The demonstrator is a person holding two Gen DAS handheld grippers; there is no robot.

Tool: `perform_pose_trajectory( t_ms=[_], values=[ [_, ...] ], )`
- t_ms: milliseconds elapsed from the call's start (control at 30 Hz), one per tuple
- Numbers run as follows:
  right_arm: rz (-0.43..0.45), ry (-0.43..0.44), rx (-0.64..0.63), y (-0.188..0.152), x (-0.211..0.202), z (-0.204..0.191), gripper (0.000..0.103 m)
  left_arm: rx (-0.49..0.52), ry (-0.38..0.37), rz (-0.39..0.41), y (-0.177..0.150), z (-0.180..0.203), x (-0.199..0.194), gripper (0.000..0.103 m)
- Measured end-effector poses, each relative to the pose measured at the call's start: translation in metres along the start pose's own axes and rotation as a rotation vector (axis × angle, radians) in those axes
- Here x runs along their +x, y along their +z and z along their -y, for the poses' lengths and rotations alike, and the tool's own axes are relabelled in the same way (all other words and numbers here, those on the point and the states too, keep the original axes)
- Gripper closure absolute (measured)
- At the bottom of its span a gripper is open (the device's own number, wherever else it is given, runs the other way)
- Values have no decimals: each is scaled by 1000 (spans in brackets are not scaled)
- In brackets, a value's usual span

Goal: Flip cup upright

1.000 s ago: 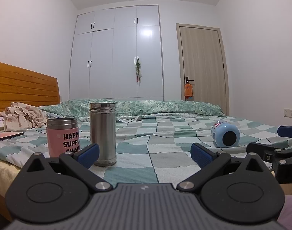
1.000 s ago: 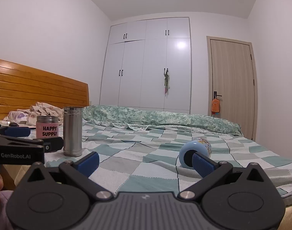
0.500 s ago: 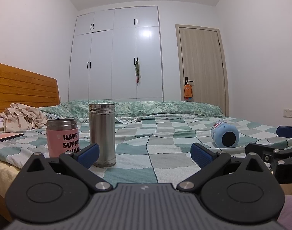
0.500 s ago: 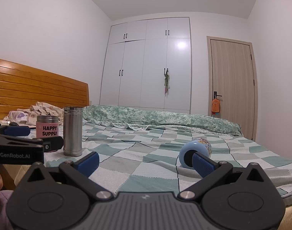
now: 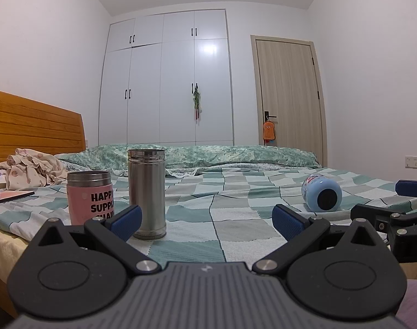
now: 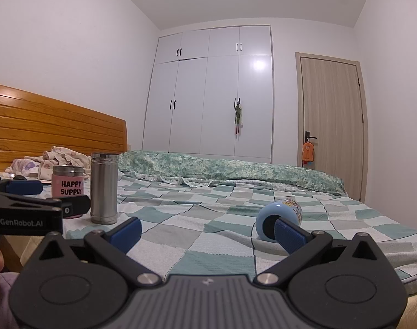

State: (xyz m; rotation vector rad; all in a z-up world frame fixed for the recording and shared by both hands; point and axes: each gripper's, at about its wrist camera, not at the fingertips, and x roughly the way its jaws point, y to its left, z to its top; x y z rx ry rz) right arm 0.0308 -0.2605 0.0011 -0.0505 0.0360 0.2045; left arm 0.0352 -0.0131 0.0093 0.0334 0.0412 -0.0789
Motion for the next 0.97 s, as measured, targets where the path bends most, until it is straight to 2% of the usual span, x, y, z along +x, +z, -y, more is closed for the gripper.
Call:
perform_pose_trajectory(
  t_ms=[967],
  values=[
    [0, 0, -1, 0, 0, -1, 0, 0, 7, -3, 1, 2, 1, 0]
  ],
)
